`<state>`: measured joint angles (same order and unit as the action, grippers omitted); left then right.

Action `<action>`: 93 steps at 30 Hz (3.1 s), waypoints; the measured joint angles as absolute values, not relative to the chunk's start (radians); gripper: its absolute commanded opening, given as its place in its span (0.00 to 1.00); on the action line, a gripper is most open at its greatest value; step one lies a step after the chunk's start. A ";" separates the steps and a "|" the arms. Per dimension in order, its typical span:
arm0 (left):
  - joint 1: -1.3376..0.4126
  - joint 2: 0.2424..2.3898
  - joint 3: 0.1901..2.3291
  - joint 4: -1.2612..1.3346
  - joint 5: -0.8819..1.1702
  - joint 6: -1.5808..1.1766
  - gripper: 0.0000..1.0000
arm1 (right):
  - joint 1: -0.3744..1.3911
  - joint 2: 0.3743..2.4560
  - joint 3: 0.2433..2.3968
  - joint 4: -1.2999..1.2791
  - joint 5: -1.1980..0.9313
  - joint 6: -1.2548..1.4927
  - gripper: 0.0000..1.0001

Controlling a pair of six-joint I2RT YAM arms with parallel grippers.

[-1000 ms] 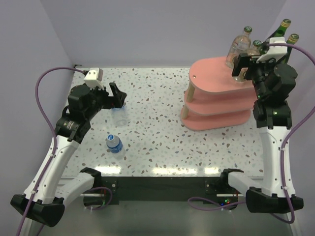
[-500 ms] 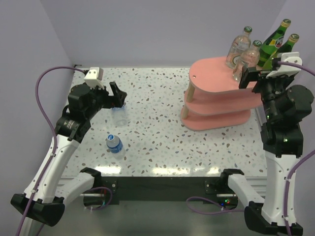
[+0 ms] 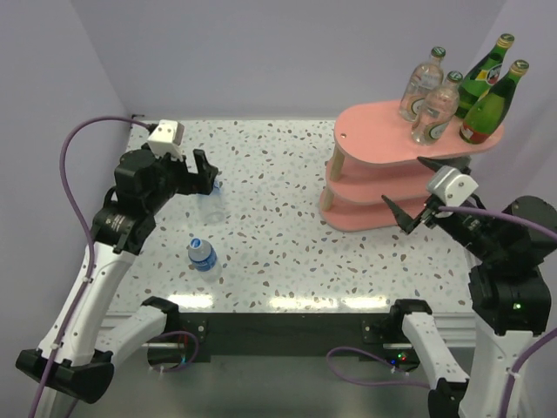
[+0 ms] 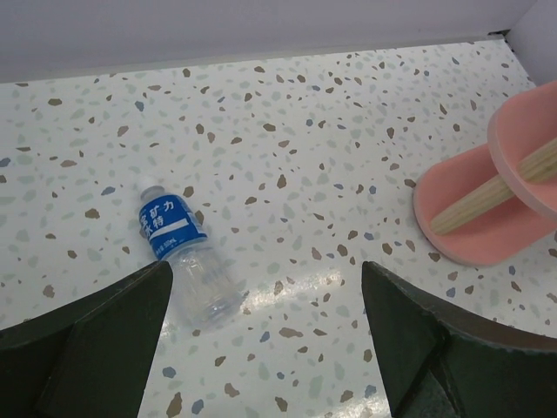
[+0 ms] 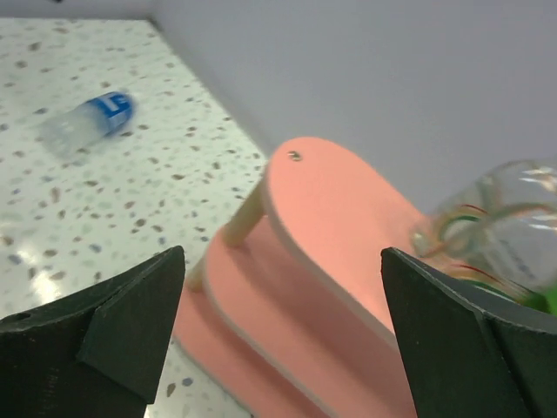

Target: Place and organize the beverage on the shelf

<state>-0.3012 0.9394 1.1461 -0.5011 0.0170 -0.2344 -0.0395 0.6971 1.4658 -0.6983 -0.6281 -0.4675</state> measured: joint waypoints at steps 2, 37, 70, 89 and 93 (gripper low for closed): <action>-0.301 0.926 1.157 -0.525 0.019 -0.218 0.95 | -0.039 0.716 1.457 -0.775 -0.736 -0.549 0.94; -0.119 1.598 1.163 -0.576 0.014 -0.501 0.88 | 0.635 1.123 1.143 -0.849 -0.669 -0.749 0.89; -0.125 1.274 0.873 -0.059 0.386 -0.141 0.00 | 0.698 1.405 1.463 -0.739 -0.675 -0.315 0.91; -0.295 1.077 0.868 0.256 0.574 -0.224 0.00 | 0.728 1.653 1.889 -0.358 -0.339 0.419 0.99; -0.320 1.076 0.868 0.263 0.536 -0.249 0.00 | 0.746 1.658 1.904 -0.376 -0.258 0.429 0.97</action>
<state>-0.3199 1.0756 0.8684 0.2626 0.5358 -0.2485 0.7464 1.6581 1.9038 -0.3756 -0.2577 0.4286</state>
